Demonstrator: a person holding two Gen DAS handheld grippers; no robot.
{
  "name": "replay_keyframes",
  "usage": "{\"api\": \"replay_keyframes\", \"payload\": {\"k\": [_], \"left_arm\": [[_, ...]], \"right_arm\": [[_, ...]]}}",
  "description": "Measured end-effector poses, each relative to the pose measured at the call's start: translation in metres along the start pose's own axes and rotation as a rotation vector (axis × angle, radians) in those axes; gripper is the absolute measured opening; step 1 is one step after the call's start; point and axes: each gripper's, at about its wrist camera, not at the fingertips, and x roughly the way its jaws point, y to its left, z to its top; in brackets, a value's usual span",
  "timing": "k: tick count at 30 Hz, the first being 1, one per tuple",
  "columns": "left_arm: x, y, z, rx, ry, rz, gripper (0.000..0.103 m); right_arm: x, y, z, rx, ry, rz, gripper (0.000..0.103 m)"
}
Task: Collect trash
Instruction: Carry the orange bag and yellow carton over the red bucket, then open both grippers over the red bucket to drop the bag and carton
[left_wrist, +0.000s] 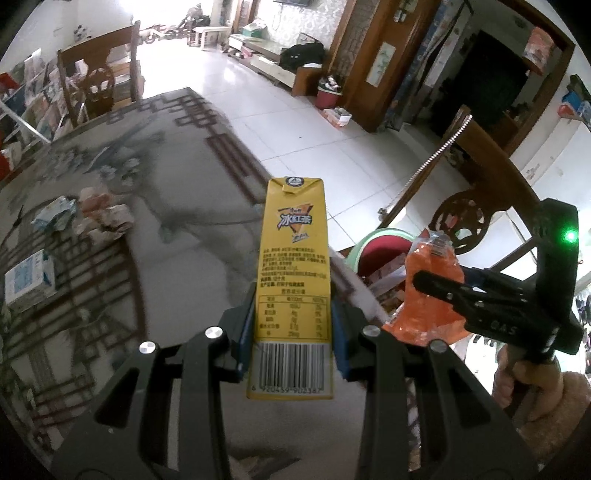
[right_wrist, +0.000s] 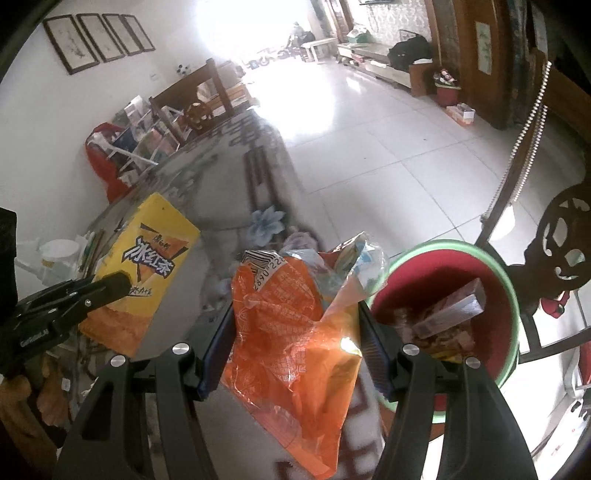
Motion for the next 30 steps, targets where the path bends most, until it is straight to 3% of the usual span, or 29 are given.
{"api": "replay_keyframes", "payload": {"k": [16,27,29,30], "left_arm": [[0.065,-0.105,0.023,0.163,0.080,-0.153,0.033],[0.109,-0.154,0.028,0.248,0.153,-0.203,0.034],[0.113,-0.154,0.030,0.239,0.155,-0.208,0.054],[0.112,-0.153,0.031,0.231,0.146,-0.210,0.067]], "right_arm": [[-0.036,-0.112,-0.008,0.189,-0.045,-0.115,0.061],[-0.040,-0.144,-0.011,0.238,-0.042,-0.144,0.063],[-0.039,-0.147,-0.011,0.245,-0.044,-0.140,0.066],[-0.039,-0.148,-0.010,0.251,-0.045,-0.133,0.074]]}}
